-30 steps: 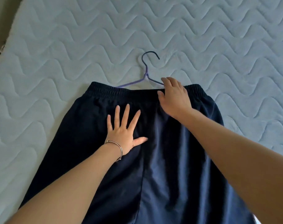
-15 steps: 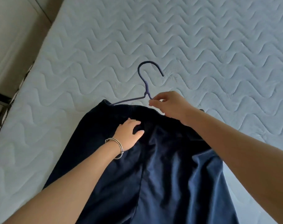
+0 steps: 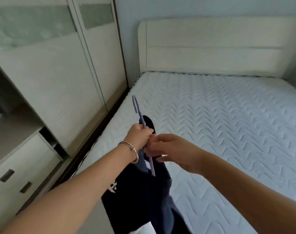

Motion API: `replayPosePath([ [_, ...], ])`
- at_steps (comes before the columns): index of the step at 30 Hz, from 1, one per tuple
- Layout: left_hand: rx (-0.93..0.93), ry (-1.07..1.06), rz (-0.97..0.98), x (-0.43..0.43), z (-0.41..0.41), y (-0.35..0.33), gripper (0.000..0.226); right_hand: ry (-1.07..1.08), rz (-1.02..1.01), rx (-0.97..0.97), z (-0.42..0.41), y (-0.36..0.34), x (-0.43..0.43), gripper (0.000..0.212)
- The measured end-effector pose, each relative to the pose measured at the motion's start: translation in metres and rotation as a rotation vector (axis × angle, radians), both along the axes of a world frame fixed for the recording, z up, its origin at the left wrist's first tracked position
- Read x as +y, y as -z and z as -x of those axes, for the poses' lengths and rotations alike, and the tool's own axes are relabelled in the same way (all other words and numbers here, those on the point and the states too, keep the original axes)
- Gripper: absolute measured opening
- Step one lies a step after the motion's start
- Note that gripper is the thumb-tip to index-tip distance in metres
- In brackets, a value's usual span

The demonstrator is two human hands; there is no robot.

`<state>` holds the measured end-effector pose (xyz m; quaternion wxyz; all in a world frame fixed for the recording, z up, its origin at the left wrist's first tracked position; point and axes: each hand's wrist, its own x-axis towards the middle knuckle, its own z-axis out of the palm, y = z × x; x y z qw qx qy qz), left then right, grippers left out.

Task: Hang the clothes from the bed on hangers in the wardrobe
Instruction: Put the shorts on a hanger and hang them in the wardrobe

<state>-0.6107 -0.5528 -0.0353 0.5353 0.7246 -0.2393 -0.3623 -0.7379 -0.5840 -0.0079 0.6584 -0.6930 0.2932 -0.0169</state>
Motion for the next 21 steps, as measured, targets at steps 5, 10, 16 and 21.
replayPosePath([
  [5,-0.370,0.075,0.069,0.061,-0.013,-0.119,0.016,0.154,0.416,-0.136,0.012,-0.102,0.000,0.019],
  [10,-0.566,0.051,0.178,0.114,-0.018,-0.204,0.028,0.307,1.091,-0.318,-0.001,-0.182,0.008,0.027],
  [16,-0.875,-0.109,0.228,0.156,-0.010,-0.288,0.031,0.199,1.441,-0.162,0.001,-0.249,0.010,0.040],
  [21,-1.000,-0.080,0.213,0.192,-0.003,-0.341,0.025,0.091,1.247,-0.388,0.018,-0.275,0.023,0.027],
])
